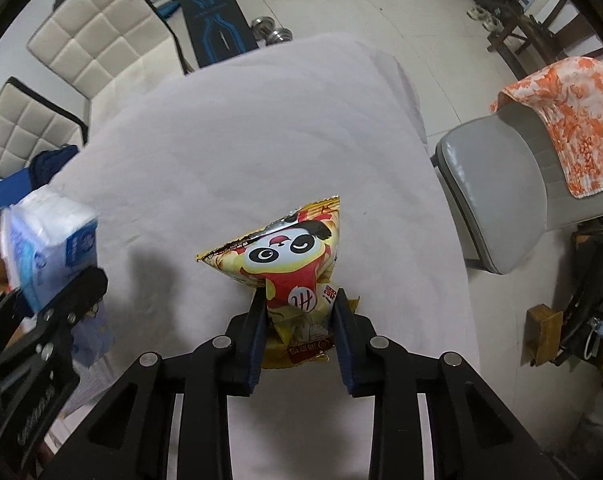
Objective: Organize soft objects
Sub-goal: 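Carry both items into the cardboard box and open both tools to release them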
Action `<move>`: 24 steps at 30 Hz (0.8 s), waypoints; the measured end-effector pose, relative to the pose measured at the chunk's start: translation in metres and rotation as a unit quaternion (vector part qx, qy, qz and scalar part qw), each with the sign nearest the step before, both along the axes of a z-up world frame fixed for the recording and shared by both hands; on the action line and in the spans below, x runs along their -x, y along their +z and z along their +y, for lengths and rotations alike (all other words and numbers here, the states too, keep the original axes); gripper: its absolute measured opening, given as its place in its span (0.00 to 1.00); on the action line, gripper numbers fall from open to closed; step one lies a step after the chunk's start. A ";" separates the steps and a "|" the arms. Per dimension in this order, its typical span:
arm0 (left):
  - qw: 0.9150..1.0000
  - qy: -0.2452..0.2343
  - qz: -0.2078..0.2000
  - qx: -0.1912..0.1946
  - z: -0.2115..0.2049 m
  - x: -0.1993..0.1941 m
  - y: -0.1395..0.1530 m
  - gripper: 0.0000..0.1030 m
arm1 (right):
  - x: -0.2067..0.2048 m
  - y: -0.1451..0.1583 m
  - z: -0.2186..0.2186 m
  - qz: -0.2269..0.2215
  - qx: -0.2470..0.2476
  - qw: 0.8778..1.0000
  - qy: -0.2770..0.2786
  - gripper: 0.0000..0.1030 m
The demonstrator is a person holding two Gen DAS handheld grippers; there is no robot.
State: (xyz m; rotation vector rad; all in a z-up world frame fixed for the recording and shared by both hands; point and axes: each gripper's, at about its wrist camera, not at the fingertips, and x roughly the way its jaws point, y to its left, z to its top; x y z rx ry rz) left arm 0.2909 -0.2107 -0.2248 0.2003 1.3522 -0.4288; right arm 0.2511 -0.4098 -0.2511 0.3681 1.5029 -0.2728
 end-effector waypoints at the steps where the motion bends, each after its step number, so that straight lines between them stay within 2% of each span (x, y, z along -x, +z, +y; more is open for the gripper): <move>1: 1.000 0.003 -0.007 0.004 0.008 0.006 0.008 0.40 | 0.005 0.006 0.005 -0.006 -0.002 1.000 0.001 0.31; 12: 0.997 0.049 -0.045 0.035 0.088 0.032 0.067 0.40 | 0.039 0.068 0.074 -0.059 -0.015 0.998 0.034 0.31; 18: 0.995 0.076 -0.058 0.040 0.134 0.047 0.089 0.40 | 0.048 0.105 0.135 -0.090 -0.032 0.993 0.070 0.31; 24: 0.989 0.124 -0.068 0.040 0.208 0.058 0.107 0.40 | 0.041 0.129 0.215 -0.111 -0.052 0.985 0.123 0.31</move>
